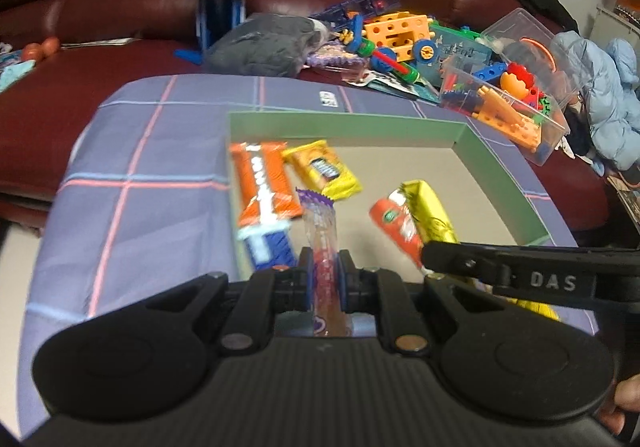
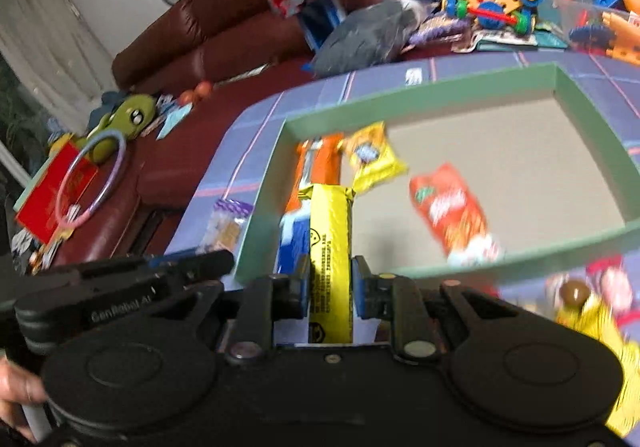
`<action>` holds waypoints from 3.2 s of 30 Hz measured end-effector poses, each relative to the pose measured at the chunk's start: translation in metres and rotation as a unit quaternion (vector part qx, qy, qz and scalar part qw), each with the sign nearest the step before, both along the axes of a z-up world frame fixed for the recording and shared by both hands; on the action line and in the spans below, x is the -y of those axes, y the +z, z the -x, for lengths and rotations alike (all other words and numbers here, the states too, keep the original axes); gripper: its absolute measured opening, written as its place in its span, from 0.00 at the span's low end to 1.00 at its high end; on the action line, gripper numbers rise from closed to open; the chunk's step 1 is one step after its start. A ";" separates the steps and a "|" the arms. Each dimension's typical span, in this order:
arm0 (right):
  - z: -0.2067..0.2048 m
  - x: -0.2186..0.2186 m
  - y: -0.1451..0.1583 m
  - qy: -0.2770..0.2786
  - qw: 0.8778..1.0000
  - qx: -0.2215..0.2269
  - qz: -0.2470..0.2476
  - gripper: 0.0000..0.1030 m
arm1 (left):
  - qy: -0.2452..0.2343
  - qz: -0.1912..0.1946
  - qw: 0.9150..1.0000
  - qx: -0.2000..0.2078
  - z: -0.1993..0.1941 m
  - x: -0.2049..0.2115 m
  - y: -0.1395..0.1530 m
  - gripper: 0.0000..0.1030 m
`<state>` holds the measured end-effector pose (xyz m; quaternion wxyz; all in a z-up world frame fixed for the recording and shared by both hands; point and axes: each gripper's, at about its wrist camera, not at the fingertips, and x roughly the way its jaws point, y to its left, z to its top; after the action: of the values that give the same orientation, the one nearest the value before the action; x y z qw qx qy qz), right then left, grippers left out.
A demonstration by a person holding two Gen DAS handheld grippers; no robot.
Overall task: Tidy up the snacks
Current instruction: 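Lower both sticks into the tray and open both tools, then grasp the red candy with the left tool while the right tool grasps the brown chocolate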
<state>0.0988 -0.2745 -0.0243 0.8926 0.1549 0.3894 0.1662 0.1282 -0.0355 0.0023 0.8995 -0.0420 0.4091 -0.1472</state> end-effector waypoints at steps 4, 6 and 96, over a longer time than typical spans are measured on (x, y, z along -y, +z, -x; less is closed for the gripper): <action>-0.033 0.004 -0.003 -0.022 1.000 -0.007 0.001 0.20 | 0.001 0.000 1.000 -0.012 -0.030 0.015 -0.011 0.11; -0.047 0.007 -0.009 -0.033 0.999 -0.015 -0.001 0.20 | 0.002 -0.005 1.000 -0.017 -0.041 0.020 -0.017 0.11; 0.033 -0.025 -0.052 0.004 0.995 -0.054 0.086 0.73 | -0.028 -0.057 0.995 -0.075 0.108 -0.050 -0.088 0.36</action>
<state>0.0653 -0.2492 -0.0763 0.8797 0.0848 0.4505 0.1266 0.0197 0.0148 -0.0859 0.8627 0.0101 0.4841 -0.1456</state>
